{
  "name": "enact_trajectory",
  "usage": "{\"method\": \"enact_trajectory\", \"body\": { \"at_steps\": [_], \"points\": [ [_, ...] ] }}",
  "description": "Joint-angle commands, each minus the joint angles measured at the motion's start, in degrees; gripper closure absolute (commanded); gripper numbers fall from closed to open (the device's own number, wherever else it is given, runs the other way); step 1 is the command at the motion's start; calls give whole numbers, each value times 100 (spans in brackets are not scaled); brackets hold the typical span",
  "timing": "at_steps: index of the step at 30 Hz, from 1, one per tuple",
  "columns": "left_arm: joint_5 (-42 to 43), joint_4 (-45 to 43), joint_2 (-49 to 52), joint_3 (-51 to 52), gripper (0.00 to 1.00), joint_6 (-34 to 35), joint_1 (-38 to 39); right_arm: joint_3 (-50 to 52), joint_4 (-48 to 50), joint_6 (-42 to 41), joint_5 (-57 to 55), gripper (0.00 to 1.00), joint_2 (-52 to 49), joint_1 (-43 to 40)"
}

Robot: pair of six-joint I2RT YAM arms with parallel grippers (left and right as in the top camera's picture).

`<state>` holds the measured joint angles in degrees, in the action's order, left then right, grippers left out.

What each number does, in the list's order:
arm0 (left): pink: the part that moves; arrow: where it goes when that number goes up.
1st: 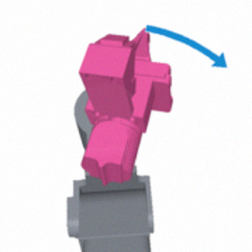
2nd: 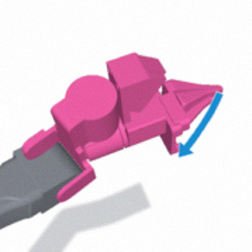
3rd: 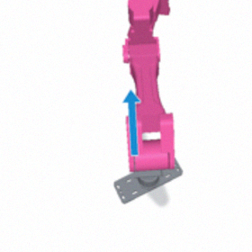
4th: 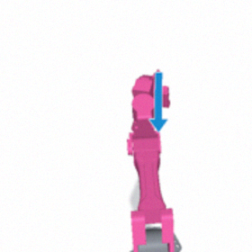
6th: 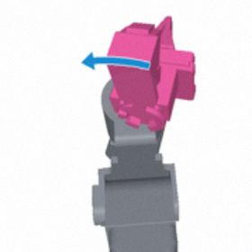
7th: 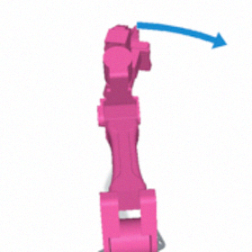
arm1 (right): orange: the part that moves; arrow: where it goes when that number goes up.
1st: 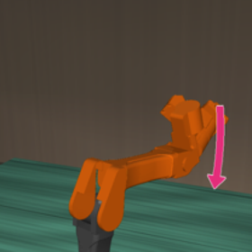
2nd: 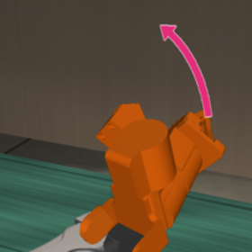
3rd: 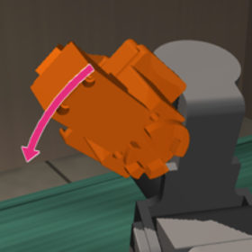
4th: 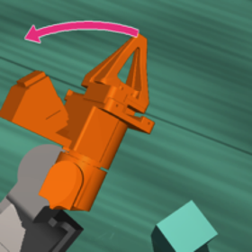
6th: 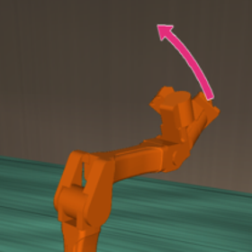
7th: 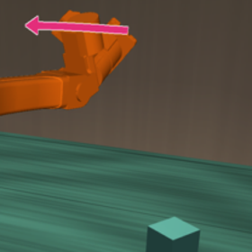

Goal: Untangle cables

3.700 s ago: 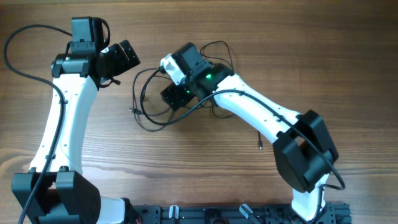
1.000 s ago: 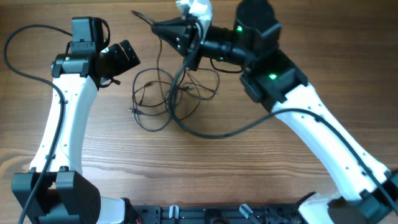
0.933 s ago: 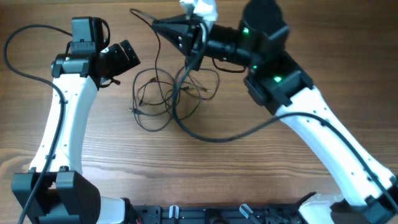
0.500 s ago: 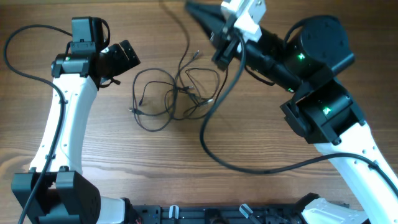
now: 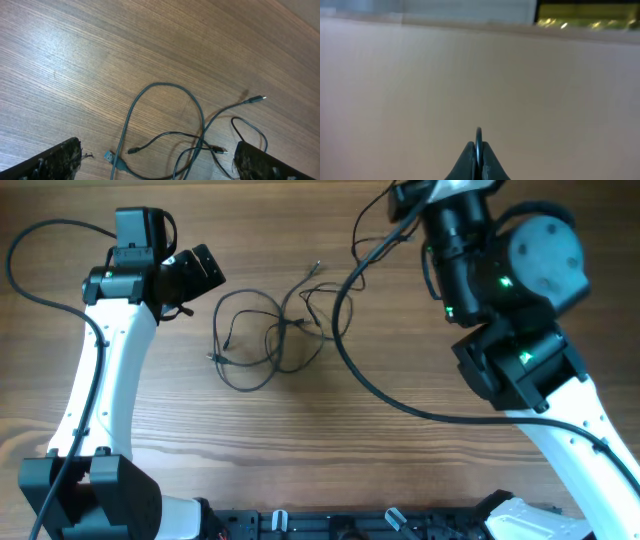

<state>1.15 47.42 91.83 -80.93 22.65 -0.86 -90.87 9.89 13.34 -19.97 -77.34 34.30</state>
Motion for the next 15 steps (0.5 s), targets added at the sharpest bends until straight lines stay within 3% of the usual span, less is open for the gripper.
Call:
{"method": "enact_trajectory", "body": {
  "at_steps": [1,5,10,15],
  "points": [
    [-79,2,13,42,0,33,-22,-72,643,-63,-1108,96,304,-33],
    [-79,0,13,42,0,33,-22,-72,944,487,-1292,96,494,-221],
    [-79,2,13,42,0,33,-22,-72,898,476,-1910,96,651,-584],
    [-79,2,13,42,0,33,-22,-72,105,706,-2118,93,603,-1060]
  ]
}}
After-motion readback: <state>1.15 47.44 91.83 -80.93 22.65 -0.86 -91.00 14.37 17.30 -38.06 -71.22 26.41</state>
